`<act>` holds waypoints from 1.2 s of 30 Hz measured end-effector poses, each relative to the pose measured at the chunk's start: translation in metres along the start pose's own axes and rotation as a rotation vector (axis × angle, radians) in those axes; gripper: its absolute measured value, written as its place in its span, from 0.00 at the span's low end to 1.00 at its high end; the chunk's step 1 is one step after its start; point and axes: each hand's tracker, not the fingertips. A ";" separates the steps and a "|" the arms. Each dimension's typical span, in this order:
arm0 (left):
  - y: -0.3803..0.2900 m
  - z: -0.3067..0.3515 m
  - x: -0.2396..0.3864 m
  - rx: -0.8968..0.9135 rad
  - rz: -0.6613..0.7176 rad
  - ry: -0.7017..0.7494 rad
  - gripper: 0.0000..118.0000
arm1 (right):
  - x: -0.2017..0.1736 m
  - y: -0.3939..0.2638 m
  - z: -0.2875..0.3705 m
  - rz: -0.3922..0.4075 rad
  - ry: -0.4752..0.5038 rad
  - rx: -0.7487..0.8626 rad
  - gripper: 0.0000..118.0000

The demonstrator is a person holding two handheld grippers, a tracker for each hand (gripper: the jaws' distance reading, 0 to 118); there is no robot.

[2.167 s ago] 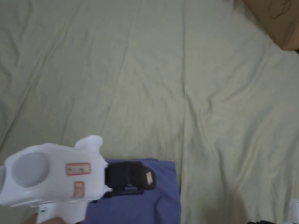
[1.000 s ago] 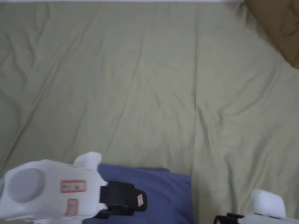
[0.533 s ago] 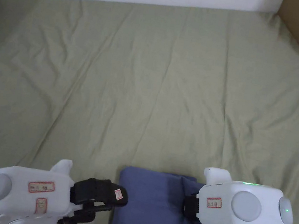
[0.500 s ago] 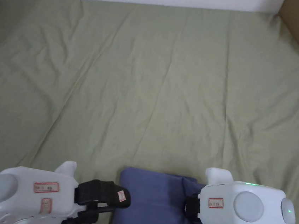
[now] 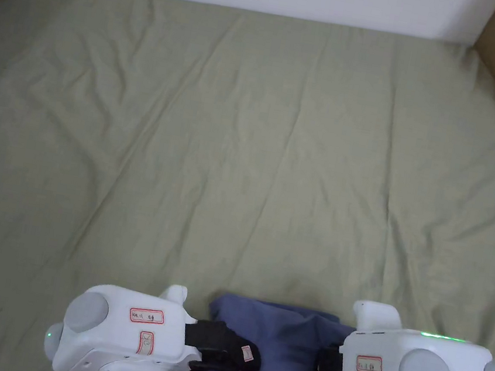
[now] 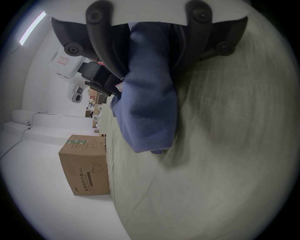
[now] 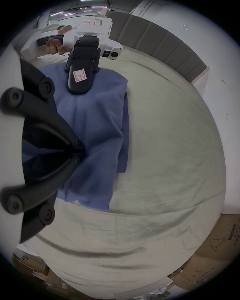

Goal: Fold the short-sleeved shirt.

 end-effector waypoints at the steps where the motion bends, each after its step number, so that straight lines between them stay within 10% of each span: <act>1: 0.001 0.002 0.002 -0.003 -0.013 0.007 0.26 | -0.002 0.000 0.003 0.005 -0.010 0.004 0.03; 12: 0.041 0.191 -0.006 0.197 -0.191 0.295 0.26 | -0.029 -0.004 0.052 -0.044 0.059 0.161 0.03; 25: 0.122 0.380 -0.055 0.246 -0.285 1.354 0.28 | -0.047 -0.018 0.052 -0.107 0.051 0.118 0.03; 29: 0.117 0.385 -0.069 0.311 -0.256 1.347 0.94 | -0.043 -0.018 0.048 -0.110 0.037 0.103 0.03; 34: 0.102 0.402 -0.043 0.459 -0.222 1.211 0.90 | -0.038 -0.017 0.046 -0.102 0.041 0.100 0.03; 36: 0.092 0.405 -0.025 0.493 -0.205 1.131 0.60 | -0.039 -0.018 0.047 -0.102 0.054 0.107 0.03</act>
